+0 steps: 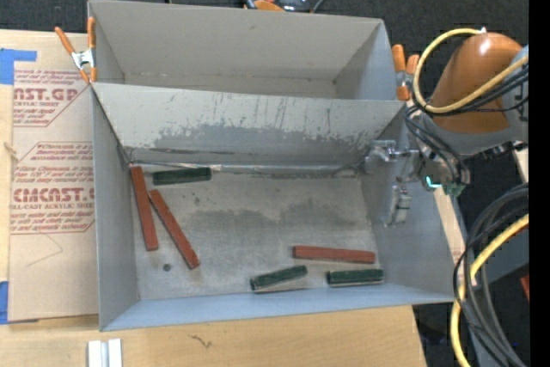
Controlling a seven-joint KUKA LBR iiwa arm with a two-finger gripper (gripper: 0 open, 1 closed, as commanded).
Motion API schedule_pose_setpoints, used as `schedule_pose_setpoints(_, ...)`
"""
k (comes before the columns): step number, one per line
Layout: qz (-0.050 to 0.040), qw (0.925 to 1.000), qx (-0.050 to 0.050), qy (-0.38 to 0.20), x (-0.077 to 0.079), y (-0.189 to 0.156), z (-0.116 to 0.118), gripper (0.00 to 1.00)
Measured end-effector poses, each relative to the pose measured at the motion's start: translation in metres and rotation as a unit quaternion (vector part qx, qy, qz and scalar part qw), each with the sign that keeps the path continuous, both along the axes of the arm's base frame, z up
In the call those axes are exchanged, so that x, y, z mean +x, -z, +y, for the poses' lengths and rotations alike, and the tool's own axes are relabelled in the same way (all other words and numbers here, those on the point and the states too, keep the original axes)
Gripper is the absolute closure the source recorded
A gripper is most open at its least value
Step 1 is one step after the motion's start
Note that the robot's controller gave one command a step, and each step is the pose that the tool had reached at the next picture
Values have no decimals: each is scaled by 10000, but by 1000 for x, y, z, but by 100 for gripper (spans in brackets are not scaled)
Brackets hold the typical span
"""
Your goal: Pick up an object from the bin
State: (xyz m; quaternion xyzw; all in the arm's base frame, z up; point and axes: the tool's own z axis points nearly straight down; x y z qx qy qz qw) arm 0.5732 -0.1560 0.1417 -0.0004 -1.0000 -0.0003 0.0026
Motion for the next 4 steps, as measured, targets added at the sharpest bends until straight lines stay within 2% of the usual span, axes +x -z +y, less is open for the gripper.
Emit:
schedule_pose_setpoints(1, 14, 9973, 12, -730, -62, 75, 11, 0)
schedule_pose_setpoints(2, -32, 9968, 4, 797, -91, 71, 57, 0)
schedule_pose_setpoints(3, -33, 9968, -4, 801, -91, 72, 56, 100)
schedule_pose_setpoints(4, -72, 9938, -8, 1108, -82, -94, 57, 100)
